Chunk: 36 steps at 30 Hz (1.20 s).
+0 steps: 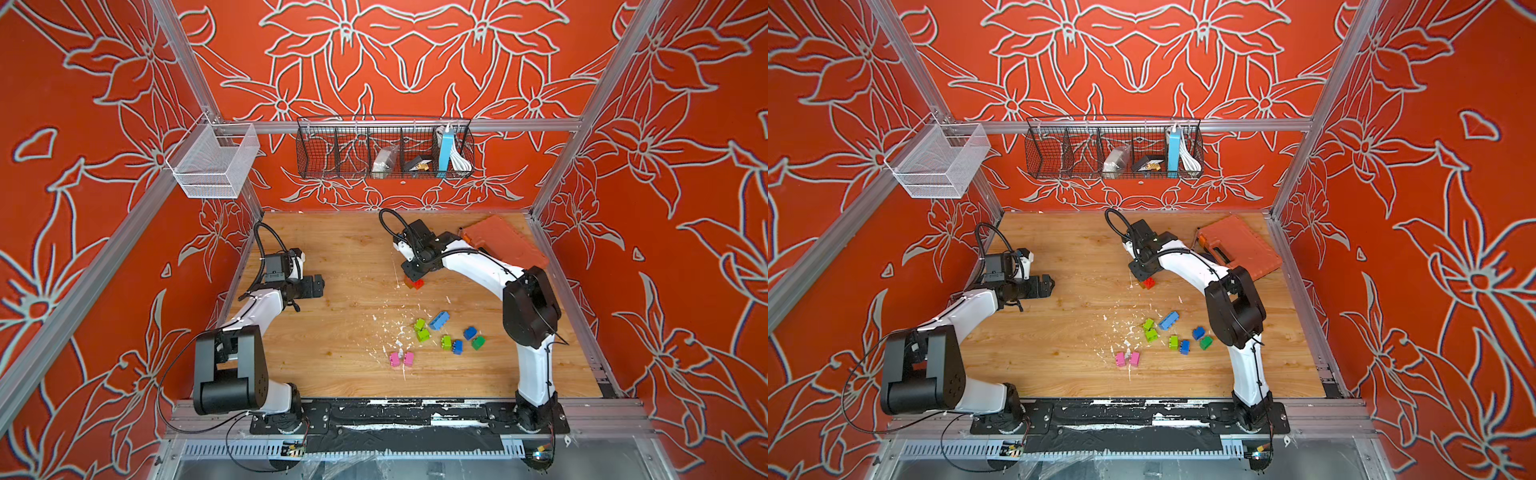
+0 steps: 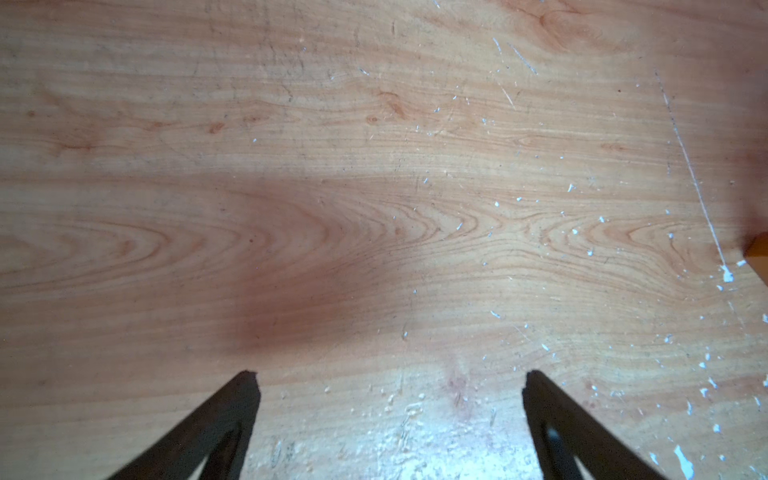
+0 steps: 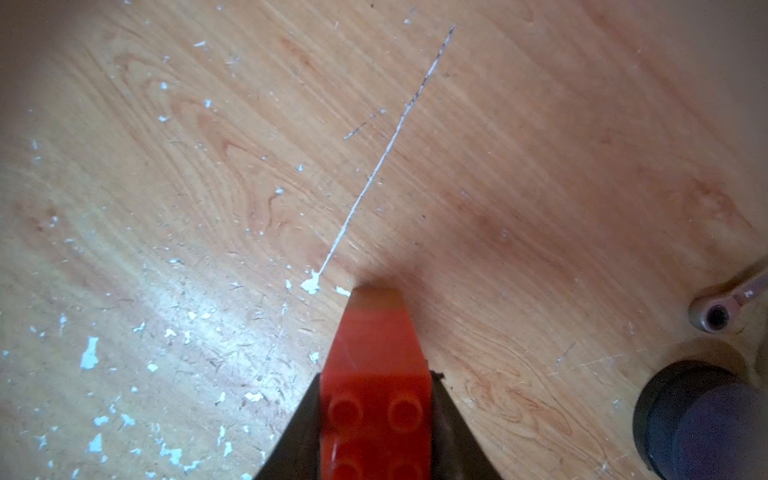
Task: Assemble the letter h with lego
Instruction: Move the lego brick at the center of the board.
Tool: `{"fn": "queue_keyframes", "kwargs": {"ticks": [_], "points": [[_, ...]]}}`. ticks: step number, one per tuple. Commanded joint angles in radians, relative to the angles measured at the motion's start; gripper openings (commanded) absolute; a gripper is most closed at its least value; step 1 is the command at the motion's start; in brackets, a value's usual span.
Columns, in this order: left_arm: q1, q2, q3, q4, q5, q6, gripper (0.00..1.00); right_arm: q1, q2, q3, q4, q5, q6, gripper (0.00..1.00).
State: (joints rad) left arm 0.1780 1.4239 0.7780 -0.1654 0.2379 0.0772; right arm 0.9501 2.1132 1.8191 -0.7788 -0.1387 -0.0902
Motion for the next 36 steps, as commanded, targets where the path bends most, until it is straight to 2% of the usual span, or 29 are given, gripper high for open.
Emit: {"fn": "queue_keyframes", "kwargs": {"ticks": [1, 5, 8, 12, 28, 33, 36], "points": [[0.01, -0.009, 0.008, -0.009, 0.02, -0.007, 1.0, -0.046, 0.024, 0.038, -0.123, 0.065, 0.023, 0.08], [0.012, -0.006, 0.013, -0.018, 0.008, -0.002, 1.0, -0.138, -0.05, -0.016, -0.039, 0.103, 0.105, 0.08], [0.013, -0.008, 0.005, 0.0, 0.019, -0.007, 0.99, -0.212, -0.092, -0.102, 0.043, 0.133, 0.113, 0.09], [0.013, -0.001, 0.019, -0.023, 0.023, -0.004, 1.0, -0.268, -0.105, -0.167, 0.087, 0.113, 0.11, 0.12], [0.015, -0.006, 0.018, -0.027, 0.027, -0.001, 1.0, -0.289, -0.08, -0.156, 0.063, 0.057, 0.105, 0.4], [0.015, 0.0, 0.029, -0.043, 0.039, -0.001, 1.0, -0.29, -0.091, -0.15, 0.055, 0.056, 0.095, 0.54], [0.015, -0.007, 0.015, -0.025, 0.037, 0.0, 1.0, -0.29, -0.094, -0.125, 0.031, 0.06, 0.089, 0.66]]}}
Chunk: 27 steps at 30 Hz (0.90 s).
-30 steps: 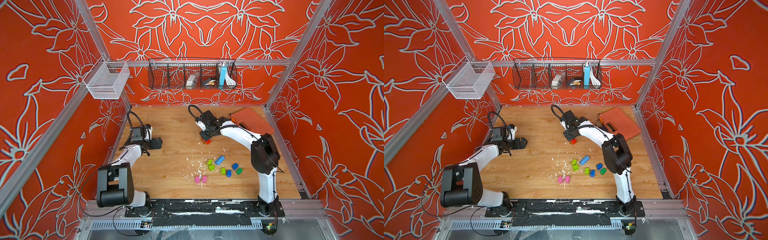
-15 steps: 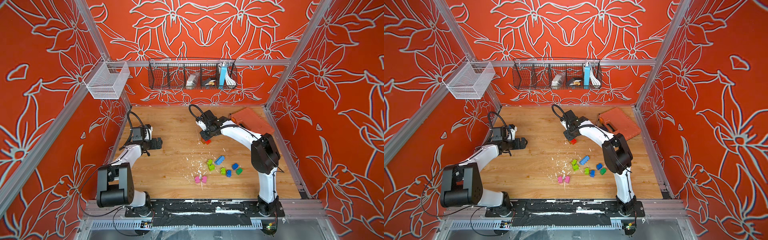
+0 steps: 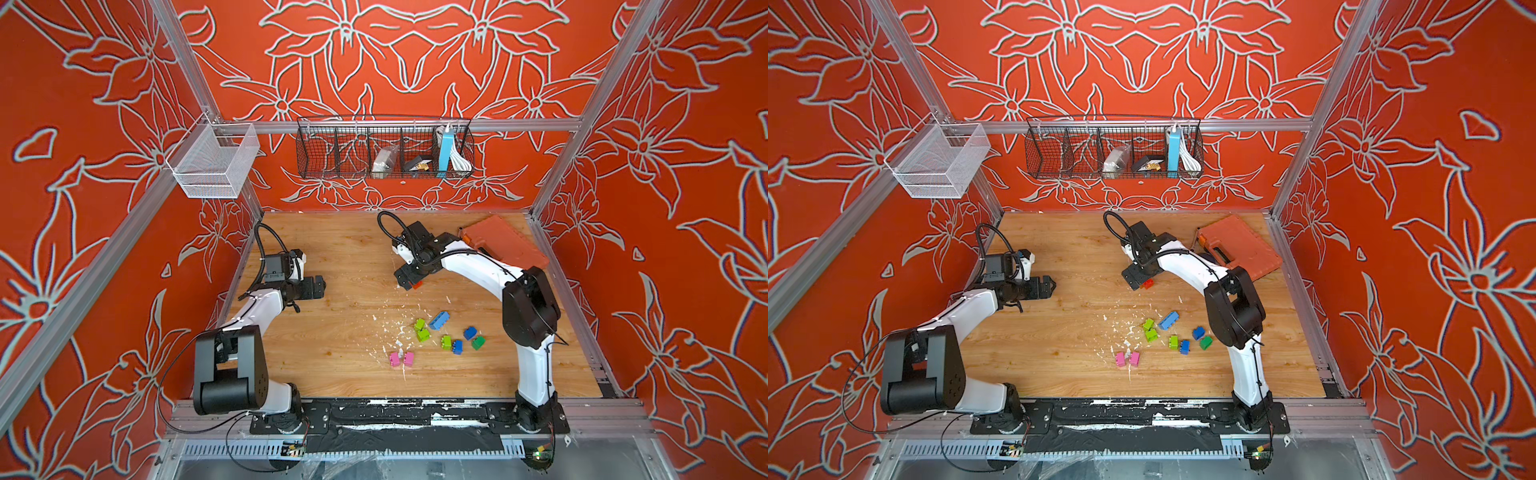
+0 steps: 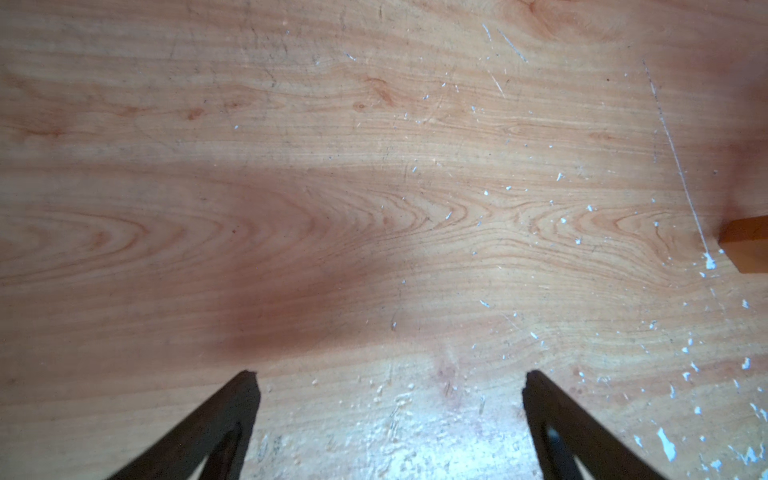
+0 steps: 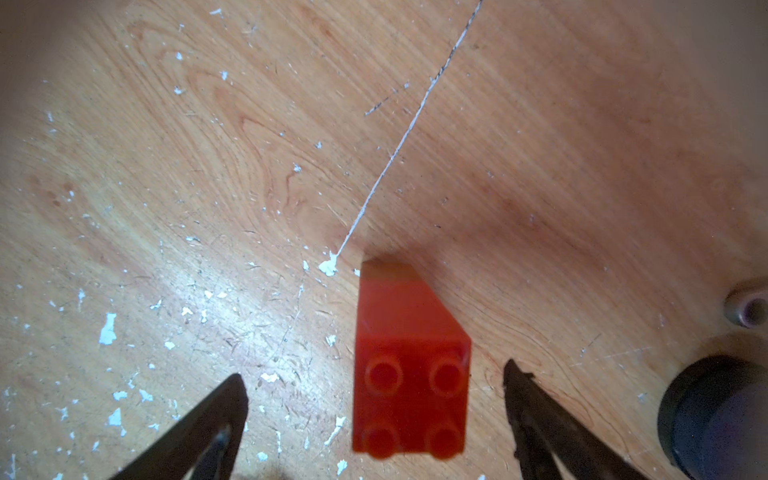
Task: Assemble the letter h with lego
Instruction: Move the lego brick at the center of the board, then pick up the lego brick from the center of the board.
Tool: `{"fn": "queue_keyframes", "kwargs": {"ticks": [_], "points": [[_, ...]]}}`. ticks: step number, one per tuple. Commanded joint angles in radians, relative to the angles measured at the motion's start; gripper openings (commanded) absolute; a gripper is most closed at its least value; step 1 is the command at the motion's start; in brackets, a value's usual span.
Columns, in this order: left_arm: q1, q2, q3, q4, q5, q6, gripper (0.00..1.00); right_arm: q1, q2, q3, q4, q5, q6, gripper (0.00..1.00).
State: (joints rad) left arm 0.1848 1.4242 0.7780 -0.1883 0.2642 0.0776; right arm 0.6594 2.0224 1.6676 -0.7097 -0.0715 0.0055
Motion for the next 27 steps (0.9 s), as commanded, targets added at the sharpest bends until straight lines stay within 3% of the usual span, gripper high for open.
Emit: {"fn": "queue_keyframes", "kwargs": {"ticks": [1, 2, 3, 9, 17, 22, 25, 27], "points": [[0.008, -0.007, 0.016, -0.001, 0.018, -0.001, 1.0, 0.0, -0.009, 0.031, -0.045, -0.001, -0.007, 0.7], [0.008, -0.005, 0.022, -0.009, 0.028, -0.001, 1.0, 0.0, -0.017, 0.031, -0.045, 0.003, -0.007, 0.9], [0.008, -0.005, 0.026, -0.017, 0.032, 0.0, 1.0, 0.001, -0.025, 0.031, -0.045, 0.005, -0.007, 0.98], [0.009, -0.006, 0.026, -0.017, 0.068, 0.012, 1.0, 0.0, -0.139, -0.01, -0.05, 0.097, 0.015, 0.98], [0.009, -0.011, 0.031, -0.044, 0.179, 0.071, 1.0, 0.0, -0.457, -0.295, 0.059, 0.255, 0.094, 0.98], [0.01, 0.003, 0.037, -0.063, 0.182, 0.106, 1.0, 0.001, -0.67, -0.576, 0.112, -0.057, 0.114, 0.96], [0.01, 0.024, 0.065, -0.097, 0.228, 0.123, 1.0, 0.019, -0.667, -0.633, 0.045, -0.188, 0.192, 0.74], [0.01, 0.032, 0.078, -0.118, 0.279, 0.149, 1.0, 0.062, -0.65, -0.657, -0.001, -0.184, 0.2, 0.72]]}}
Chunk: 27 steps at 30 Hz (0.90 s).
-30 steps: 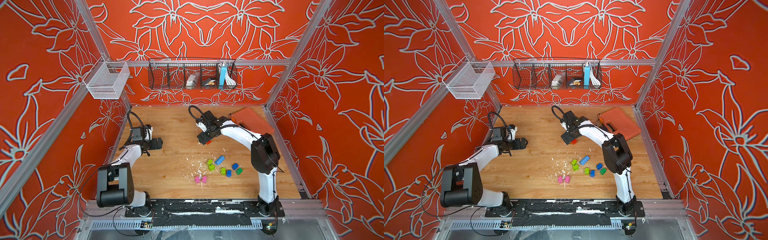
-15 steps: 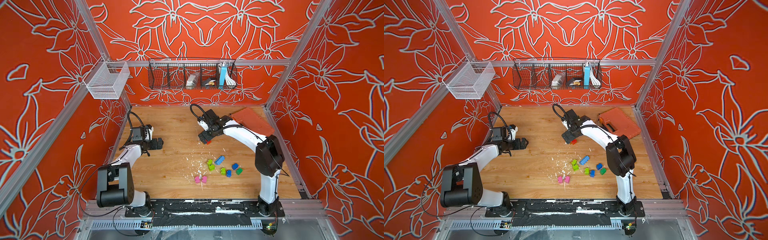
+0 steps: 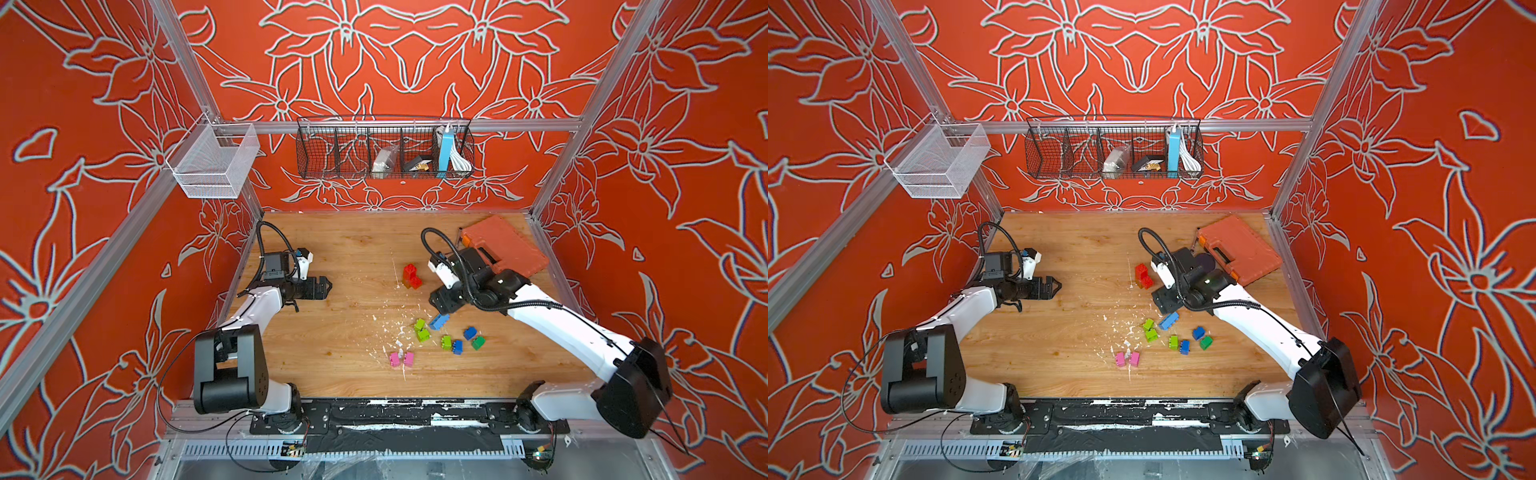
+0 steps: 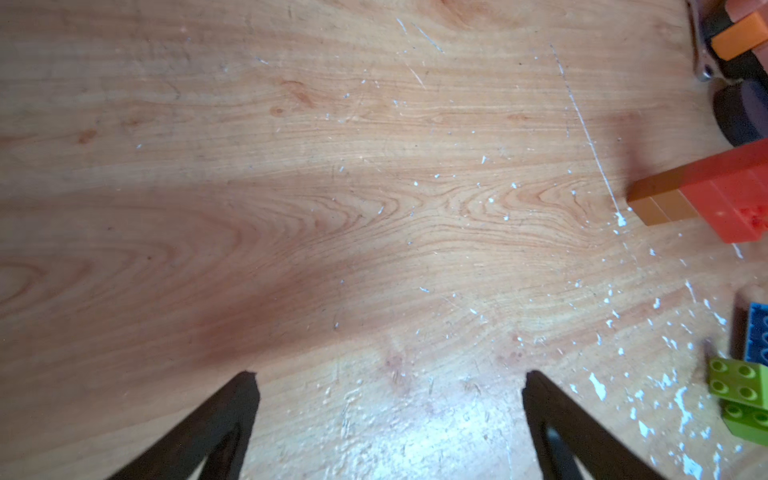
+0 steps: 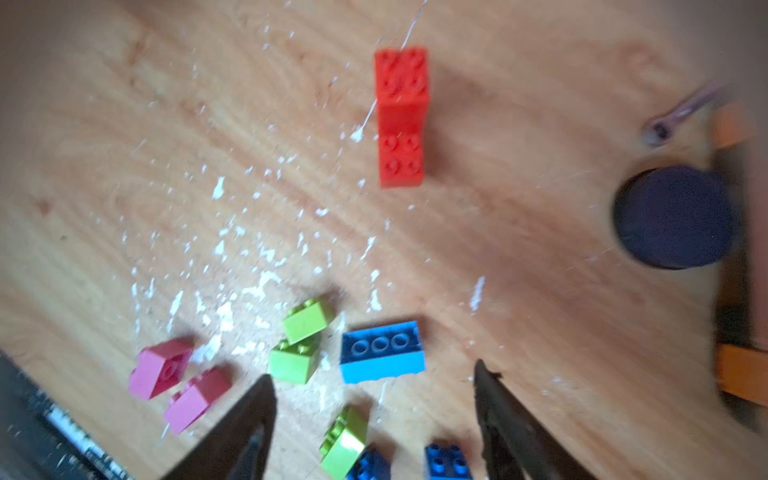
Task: Assemble the letter h with lego
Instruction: Pick up the lego brick from the center of the board.
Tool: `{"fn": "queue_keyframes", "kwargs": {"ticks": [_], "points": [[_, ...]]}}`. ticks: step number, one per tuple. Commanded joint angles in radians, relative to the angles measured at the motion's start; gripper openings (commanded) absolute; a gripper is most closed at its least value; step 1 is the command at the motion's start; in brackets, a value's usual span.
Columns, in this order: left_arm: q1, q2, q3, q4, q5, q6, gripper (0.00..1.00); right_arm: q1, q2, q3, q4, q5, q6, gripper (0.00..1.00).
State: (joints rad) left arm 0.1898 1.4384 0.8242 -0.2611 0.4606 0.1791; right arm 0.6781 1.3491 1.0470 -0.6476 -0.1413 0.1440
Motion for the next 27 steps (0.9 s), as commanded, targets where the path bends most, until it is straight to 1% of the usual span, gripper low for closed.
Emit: {"fn": "queue_keyframes", "kwargs": {"ticks": [1, 3, 5, 6, 8, 10, 13, 15, 19, 22, 27], "points": [[0.005, 0.017, 0.028, -0.046, 0.113, 0.063, 0.99, 0.078, 0.027, -0.049, -0.076, -0.094, 0.061, 0.72], [0.006, 0.01, 0.02, -0.047, 0.165, 0.087, 1.0, 0.153, 0.03, -0.06, -0.089, -0.07, 0.053, 0.72], [0.005, 0.003, 0.021, -0.065, 0.215, 0.108, 1.0, 0.208, 0.041, -0.062, -0.083, -0.098, 0.033, 0.72], [0.006, 0.001, 0.024, -0.079, 0.246, 0.125, 1.0, 0.228, 0.047, -0.066, -0.073, -0.12, 0.005, 0.72], [0.005, -0.001, 0.024, -0.09, 0.28, 0.149, 0.99, 0.258, 0.054, -0.08, -0.05, -0.125, -0.058, 0.74], [0.005, 0.0, 0.027, -0.092, 0.283, 0.154, 0.99, 0.28, 0.067, -0.096, -0.018, -0.13, -0.136, 0.76], [0.005, -0.009, 0.037, -0.123, 0.285, 0.168, 0.98, 0.305, 0.101, -0.117, 0.047, -0.161, -0.214, 0.78], [0.005, -0.018, 0.031, -0.119, 0.282, 0.171, 0.98, 0.319, 0.138, -0.109, 0.054, -0.175, -0.25, 0.79], [0.005, -0.018, 0.05, -0.146, 0.286, 0.168, 0.98, 0.338, 0.214, -0.093, 0.06, -0.16, -0.271, 0.79], [0.005, -0.021, 0.054, -0.151, 0.292, 0.166, 0.97, 0.353, 0.258, -0.088, 0.08, -0.16, -0.274, 0.76], [0.005, -0.018, 0.077, -0.187, 0.308, 0.166, 0.95, 0.371, 0.282, -0.092, 0.134, -0.096, -0.272, 0.55]]}}
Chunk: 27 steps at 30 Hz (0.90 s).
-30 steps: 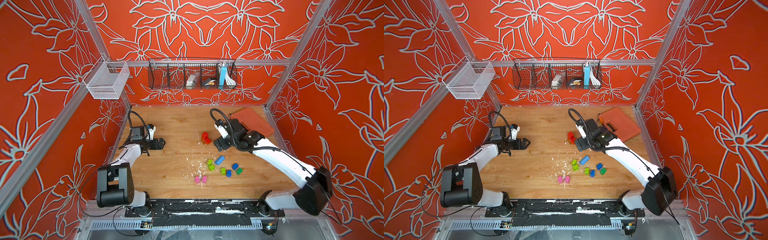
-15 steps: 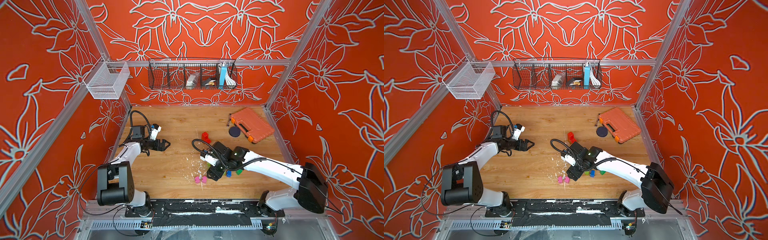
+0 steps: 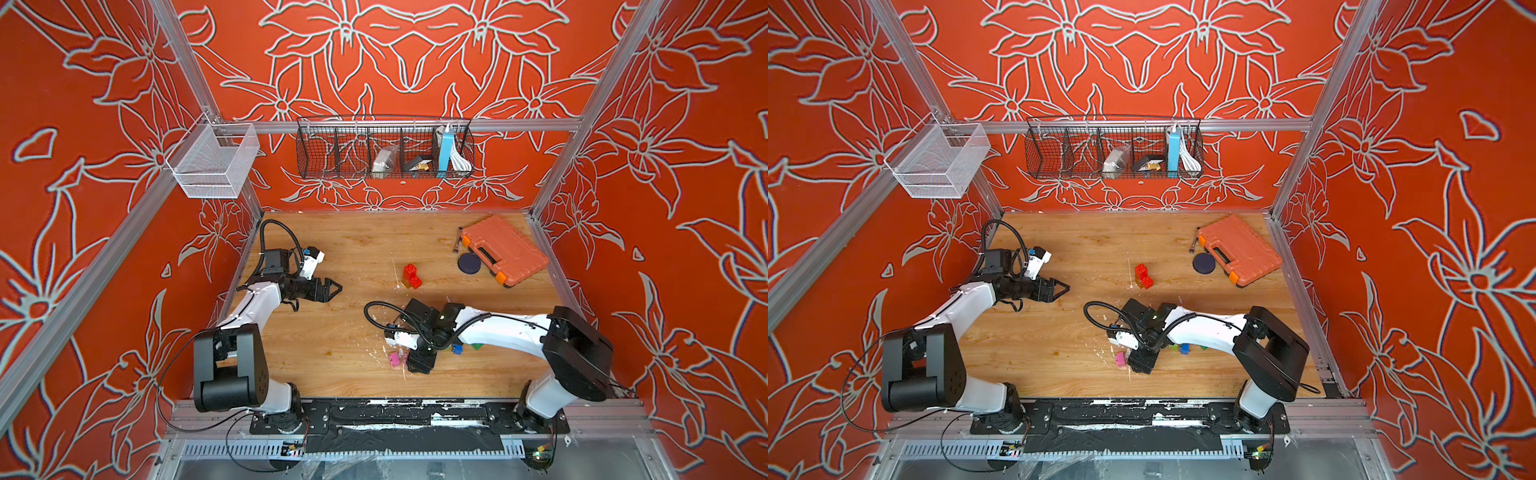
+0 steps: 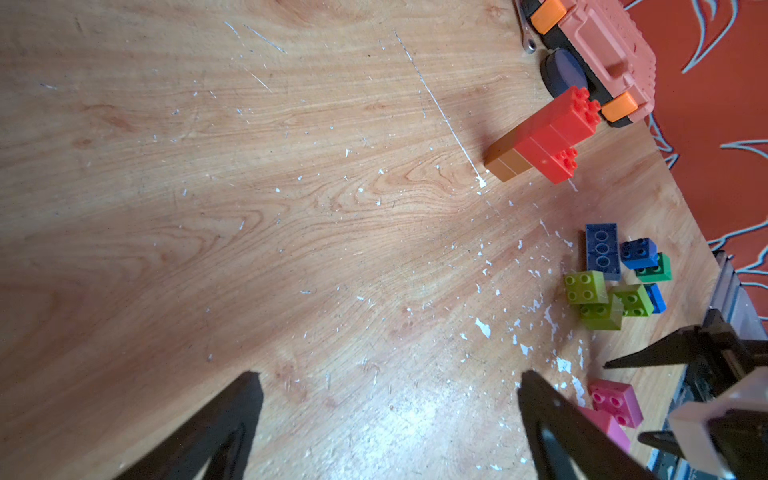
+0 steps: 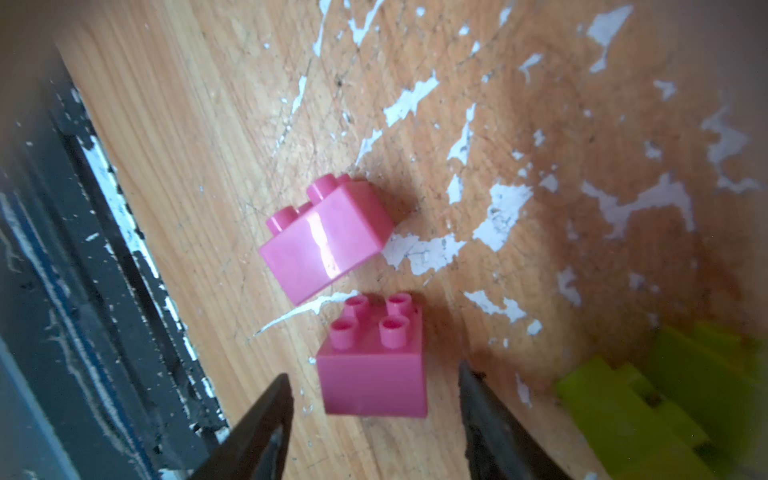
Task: Assemble the letter h with lego
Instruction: Pick up the lego brick from the center of the board.
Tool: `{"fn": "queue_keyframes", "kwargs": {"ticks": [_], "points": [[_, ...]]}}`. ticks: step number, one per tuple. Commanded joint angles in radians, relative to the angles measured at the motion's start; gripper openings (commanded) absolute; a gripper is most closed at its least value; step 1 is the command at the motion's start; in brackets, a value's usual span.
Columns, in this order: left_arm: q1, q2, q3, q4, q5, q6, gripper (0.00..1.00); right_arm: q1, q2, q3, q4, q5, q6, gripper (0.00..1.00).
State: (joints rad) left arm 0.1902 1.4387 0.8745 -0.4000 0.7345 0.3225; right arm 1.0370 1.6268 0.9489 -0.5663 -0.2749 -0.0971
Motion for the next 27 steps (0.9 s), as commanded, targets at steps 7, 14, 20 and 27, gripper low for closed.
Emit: {"fn": "queue_keyframes", "kwargs": {"ticks": [7, 14, 20, 27], "points": [[0.001, -0.033, 0.054, -0.071, 0.062, -0.003, 0.91, 0.021, -0.077, -0.032, 0.136, 0.079, -0.038, 0.27], [-0.101, -0.076, 0.151, -0.274, 0.109, 0.014, 0.93, 0.022, -0.289, -0.146, 0.416, 0.287, -0.089, 0.27], [-0.252, -0.089, 0.217, -0.416, 0.28, -0.099, 0.93, 0.021, -0.247, -0.188, 0.805, 0.376, -0.171, 0.26], [-0.329, -0.11, 0.204, -0.383, 0.3, -0.226, 0.85, 0.022, -0.143, -0.098, 0.927, 0.346, -0.176, 0.26]]}}
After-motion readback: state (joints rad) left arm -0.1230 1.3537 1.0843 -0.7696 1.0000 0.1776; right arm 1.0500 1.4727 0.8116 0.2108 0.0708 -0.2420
